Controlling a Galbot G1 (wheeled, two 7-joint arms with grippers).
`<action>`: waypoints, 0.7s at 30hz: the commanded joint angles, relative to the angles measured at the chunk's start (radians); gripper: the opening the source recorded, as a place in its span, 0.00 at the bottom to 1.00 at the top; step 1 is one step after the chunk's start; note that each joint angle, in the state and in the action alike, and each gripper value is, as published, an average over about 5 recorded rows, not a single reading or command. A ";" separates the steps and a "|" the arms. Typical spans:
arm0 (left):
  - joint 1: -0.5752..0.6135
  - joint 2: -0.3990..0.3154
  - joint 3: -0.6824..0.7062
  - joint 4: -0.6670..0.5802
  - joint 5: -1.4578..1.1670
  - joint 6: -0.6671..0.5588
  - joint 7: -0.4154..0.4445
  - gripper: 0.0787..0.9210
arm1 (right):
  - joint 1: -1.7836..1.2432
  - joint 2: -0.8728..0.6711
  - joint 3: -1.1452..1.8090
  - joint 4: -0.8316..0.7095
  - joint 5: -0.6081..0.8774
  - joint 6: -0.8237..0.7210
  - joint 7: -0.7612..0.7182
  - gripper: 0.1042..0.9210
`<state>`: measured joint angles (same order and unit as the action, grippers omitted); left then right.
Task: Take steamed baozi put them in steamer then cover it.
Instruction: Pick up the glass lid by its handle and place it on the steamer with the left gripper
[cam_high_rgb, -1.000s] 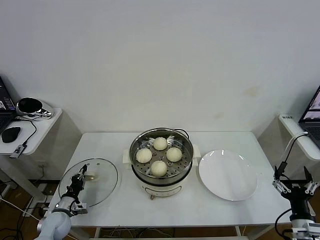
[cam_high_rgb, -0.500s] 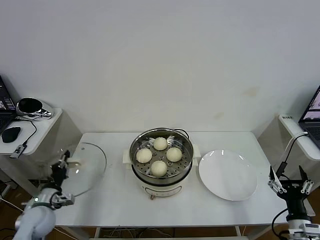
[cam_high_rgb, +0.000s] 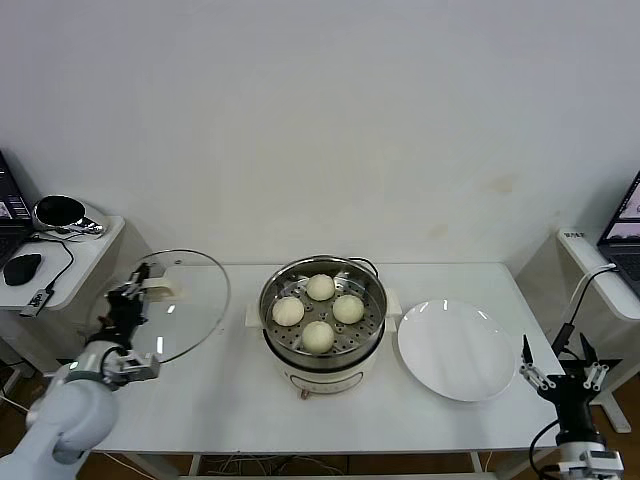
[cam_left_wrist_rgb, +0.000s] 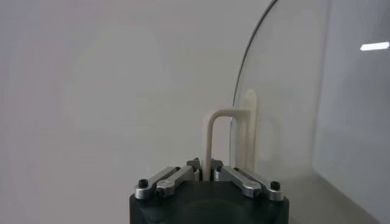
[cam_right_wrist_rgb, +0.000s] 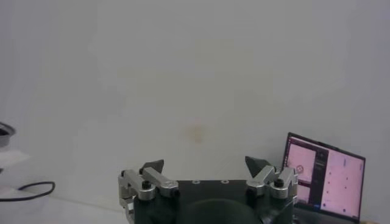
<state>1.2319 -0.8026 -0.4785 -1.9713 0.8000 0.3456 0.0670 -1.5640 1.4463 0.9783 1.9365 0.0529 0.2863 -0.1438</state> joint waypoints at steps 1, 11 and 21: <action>-0.360 -0.023 0.448 -0.049 -0.001 0.231 0.089 0.09 | 0.022 0.054 -0.022 -0.036 -0.111 0.006 0.033 0.88; -0.479 -0.224 0.596 0.010 0.240 0.316 0.218 0.09 | 0.044 0.084 -0.061 -0.055 -0.176 0.005 0.054 0.88; -0.486 -0.338 0.628 0.095 0.366 0.338 0.268 0.09 | 0.046 0.099 -0.068 -0.052 -0.197 0.005 0.057 0.88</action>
<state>0.8252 -1.0118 0.0421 -1.9333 1.0150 0.6262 0.2637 -1.5227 1.5311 0.9204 1.8902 -0.1057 0.2899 -0.0945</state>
